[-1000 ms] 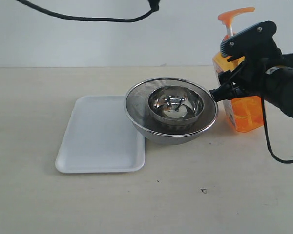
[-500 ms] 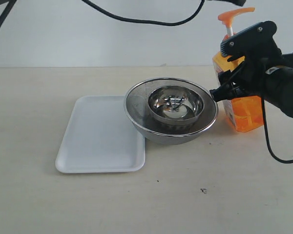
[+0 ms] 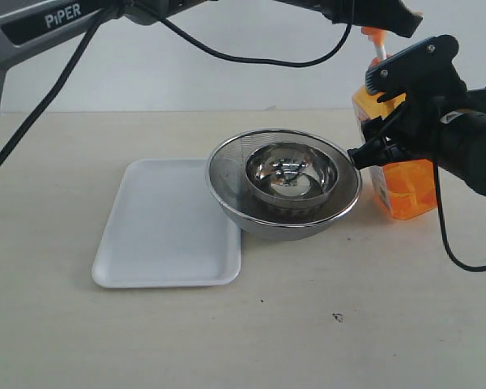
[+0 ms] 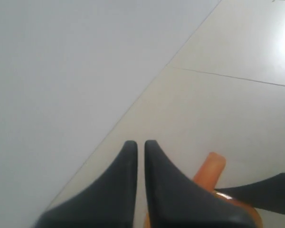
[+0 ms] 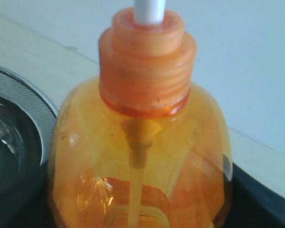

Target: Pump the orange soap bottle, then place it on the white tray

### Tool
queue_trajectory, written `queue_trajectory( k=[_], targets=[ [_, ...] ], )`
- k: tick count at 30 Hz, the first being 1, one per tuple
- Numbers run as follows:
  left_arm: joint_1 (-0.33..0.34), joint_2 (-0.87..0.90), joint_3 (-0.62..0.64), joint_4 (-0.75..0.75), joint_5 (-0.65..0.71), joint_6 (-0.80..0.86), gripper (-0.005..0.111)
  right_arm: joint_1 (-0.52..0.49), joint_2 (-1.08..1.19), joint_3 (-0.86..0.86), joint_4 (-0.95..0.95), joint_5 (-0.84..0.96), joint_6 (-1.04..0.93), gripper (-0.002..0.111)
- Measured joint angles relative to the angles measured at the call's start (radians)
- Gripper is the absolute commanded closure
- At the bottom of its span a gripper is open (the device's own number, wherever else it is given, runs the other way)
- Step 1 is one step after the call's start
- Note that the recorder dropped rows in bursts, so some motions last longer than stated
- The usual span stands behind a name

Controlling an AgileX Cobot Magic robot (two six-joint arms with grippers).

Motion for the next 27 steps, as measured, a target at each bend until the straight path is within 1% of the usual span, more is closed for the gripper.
queue_trajectory(
  k=[5,11,21,23,26,27],
  targets=[
    [0.000,0.000,-0.002,-0.130,0.019,0.109,0.102,0.000,0.000,0.000,0.000,0.000,0.004,0.108],
    [0.000,0.000,-0.008,-0.181,0.098,0.203,0.102,0.000,0.000,0.000,0.000,0.000,0.006,0.108],
    [-0.002,-0.013,-0.010,-0.168,0.242,0.225,0.102,0.000,0.000,0.000,-0.008,0.003,0.002,0.108],
    [-0.002,-0.029,-0.010,-0.137,0.279,0.225,0.102,0.000,0.000,0.000,-0.008,0.003,0.004,0.108],
    [-0.002,-0.047,-0.010,-0.086,0.294,0.212,0.102,0.000,0.000,0.000,-0.007,0.003,0.004,0.108],
    [-0.002,-0.057,-0.010,-0.037,0.311,0.191,0.102,0.000,0.000,0.000,-0.007,0.003,0.006,0.108]
  ],
)
